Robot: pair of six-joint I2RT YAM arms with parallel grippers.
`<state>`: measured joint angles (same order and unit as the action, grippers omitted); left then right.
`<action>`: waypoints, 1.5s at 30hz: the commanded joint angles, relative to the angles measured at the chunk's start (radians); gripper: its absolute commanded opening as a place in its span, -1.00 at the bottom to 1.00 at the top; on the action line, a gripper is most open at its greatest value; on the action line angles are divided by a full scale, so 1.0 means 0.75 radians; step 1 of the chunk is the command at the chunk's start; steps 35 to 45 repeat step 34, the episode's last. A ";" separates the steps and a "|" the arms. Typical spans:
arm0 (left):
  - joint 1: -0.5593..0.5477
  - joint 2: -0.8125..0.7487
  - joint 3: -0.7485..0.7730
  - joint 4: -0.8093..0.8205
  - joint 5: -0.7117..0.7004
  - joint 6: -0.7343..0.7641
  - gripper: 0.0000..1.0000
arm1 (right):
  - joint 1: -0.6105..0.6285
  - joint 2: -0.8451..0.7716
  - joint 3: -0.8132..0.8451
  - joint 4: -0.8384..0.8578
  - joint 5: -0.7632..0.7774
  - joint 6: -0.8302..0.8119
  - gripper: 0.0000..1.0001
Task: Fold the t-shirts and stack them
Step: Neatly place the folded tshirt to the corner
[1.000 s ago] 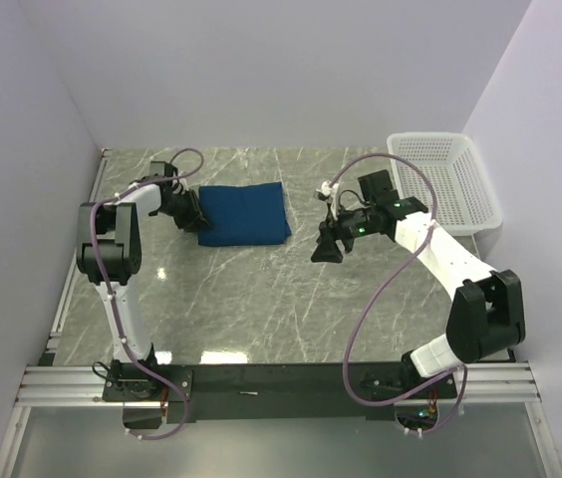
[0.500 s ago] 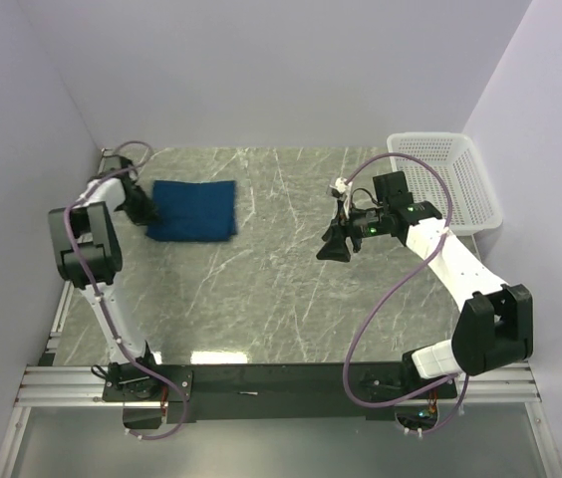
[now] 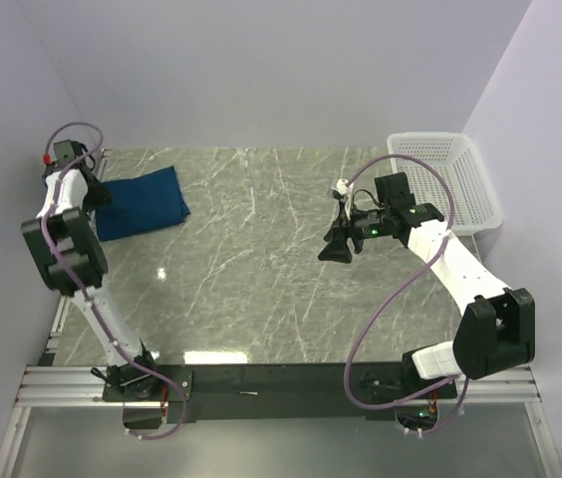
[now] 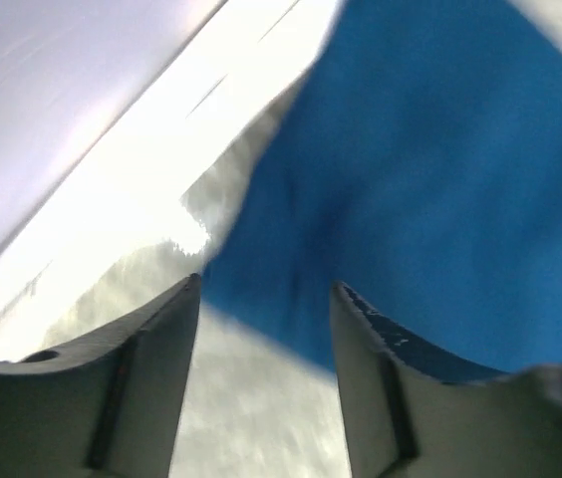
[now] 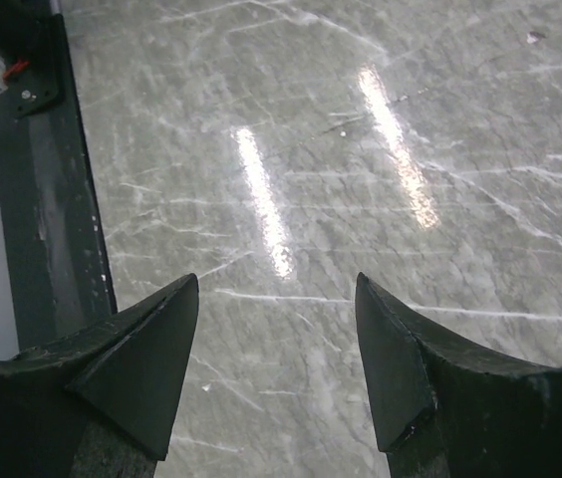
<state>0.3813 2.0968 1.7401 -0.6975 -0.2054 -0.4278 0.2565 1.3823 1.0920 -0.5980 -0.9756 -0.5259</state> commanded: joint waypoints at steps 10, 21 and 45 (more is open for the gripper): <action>-0.093 -1.390 -1.092 0.821 0.848 0.042 0.99 | -0.021 -0.517 -0.269 0.537 1.408 0.314 0.79; -0.500 -1.844 -1.228 0.648 0.824 0.276 0.99 | -0.215 -1.031 -0.488 0.529 1.851 0.738 1.00; -0.502 -2.033 -1.351 0.562 0.624 0.239 0.99 | -0.248 -1.166 -0.611 0.519 1.808 0.673 1.00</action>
